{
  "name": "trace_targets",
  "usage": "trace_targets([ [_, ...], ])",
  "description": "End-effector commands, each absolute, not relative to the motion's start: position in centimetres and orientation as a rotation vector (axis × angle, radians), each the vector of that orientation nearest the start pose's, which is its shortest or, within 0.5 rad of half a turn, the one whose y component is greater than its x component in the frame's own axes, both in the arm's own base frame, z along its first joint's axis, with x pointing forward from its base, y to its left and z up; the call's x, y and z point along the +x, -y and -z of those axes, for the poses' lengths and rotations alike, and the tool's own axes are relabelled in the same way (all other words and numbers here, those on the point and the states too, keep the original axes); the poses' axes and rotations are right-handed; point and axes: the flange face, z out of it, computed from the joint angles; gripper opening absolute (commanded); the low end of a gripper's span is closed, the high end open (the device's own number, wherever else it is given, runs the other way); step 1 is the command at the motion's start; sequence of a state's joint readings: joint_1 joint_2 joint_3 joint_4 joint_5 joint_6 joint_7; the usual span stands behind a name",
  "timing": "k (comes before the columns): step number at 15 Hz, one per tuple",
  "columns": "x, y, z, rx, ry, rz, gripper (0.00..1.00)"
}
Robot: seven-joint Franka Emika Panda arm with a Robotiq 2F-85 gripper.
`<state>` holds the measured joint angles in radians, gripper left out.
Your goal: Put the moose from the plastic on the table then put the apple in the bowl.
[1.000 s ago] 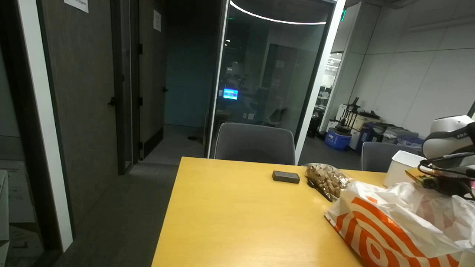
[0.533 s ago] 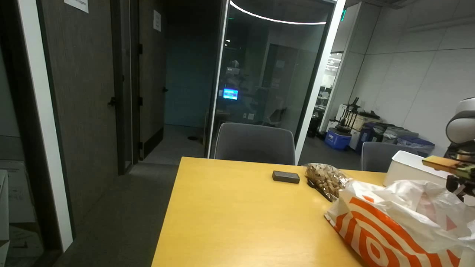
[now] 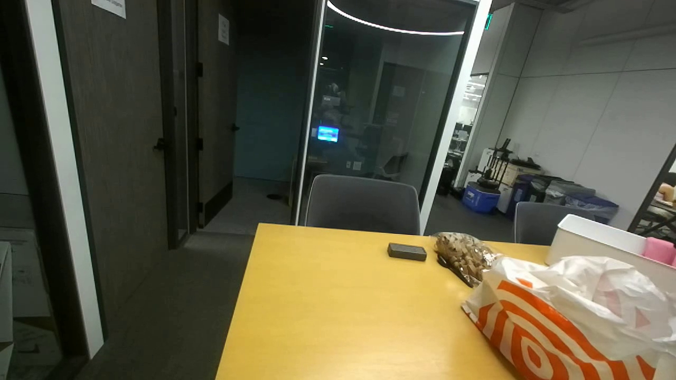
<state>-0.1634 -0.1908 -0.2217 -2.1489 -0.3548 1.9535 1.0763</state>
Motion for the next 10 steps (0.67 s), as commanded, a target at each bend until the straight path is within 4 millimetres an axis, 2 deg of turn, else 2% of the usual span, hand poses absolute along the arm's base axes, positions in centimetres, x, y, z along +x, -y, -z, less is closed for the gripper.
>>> trace_targets([
  [1,40.8,20.0,-52.7,-2.857,-1.802,0.195,1.0],
  [5,38.3,19.7,-56.5,-3.009,-1.464,0.197,1.0],
  [8,37.6,19.4,-57.8,-3.086,-1.204,0.228,1.0],
  [9,38.5,19.8,-57.0,-3.052,-1.351,0.207,1.0],
  [10,38.3,19.7,-57.3,-3.067,-1.293,0.212,1.0],
])
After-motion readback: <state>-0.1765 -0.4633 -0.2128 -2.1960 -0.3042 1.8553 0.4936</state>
